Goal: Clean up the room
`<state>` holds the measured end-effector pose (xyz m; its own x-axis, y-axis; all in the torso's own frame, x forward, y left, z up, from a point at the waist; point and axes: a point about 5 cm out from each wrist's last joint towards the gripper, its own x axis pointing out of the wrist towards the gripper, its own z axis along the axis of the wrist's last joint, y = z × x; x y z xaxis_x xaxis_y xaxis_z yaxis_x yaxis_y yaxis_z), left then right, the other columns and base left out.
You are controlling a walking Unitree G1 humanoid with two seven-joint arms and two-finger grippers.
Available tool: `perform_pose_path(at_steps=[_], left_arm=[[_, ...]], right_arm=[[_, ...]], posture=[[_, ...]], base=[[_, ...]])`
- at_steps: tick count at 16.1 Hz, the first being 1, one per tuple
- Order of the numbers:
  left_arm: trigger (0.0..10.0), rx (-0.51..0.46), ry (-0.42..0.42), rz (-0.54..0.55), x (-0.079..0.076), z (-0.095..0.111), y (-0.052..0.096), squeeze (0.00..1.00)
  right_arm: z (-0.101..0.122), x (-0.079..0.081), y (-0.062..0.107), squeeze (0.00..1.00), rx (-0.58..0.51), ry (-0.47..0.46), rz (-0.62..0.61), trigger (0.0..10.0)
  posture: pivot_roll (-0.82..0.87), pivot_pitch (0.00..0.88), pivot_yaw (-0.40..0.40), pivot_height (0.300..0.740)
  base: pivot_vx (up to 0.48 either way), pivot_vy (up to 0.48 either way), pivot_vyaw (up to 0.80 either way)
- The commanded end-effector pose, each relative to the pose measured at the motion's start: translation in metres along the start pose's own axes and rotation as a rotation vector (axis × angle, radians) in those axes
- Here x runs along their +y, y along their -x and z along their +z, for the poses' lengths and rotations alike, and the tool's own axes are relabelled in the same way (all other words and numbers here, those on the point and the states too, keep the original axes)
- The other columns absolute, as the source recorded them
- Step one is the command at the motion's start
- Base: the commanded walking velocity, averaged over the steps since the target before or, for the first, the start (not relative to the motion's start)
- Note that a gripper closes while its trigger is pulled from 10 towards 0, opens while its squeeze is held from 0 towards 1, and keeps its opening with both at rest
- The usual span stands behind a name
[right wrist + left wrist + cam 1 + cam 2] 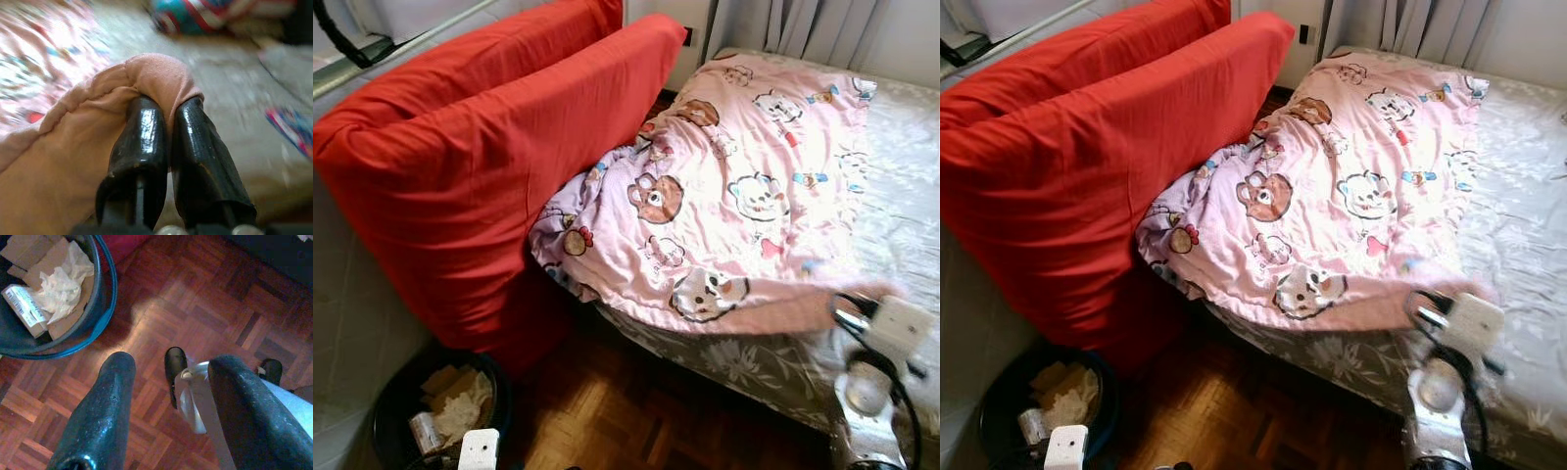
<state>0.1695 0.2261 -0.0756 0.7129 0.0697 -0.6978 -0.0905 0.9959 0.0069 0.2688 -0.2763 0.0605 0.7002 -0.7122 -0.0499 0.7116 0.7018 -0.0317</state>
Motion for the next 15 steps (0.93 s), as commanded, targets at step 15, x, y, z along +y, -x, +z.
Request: perform_pose_path(at_steps=[15], left_arm=[[10.0, 0.036, -0.018, -0.001, 0.002, -0.009, 0.003, 0.00]], right_arm=[[-0.114, -0.036, 0.057, 0.00, 0.634, 0.103, 0.005, 10.0]], posture=[[0.06, 0.150, -0.024, 0.740]], base=[[0.000, 0.000, 0.00]])
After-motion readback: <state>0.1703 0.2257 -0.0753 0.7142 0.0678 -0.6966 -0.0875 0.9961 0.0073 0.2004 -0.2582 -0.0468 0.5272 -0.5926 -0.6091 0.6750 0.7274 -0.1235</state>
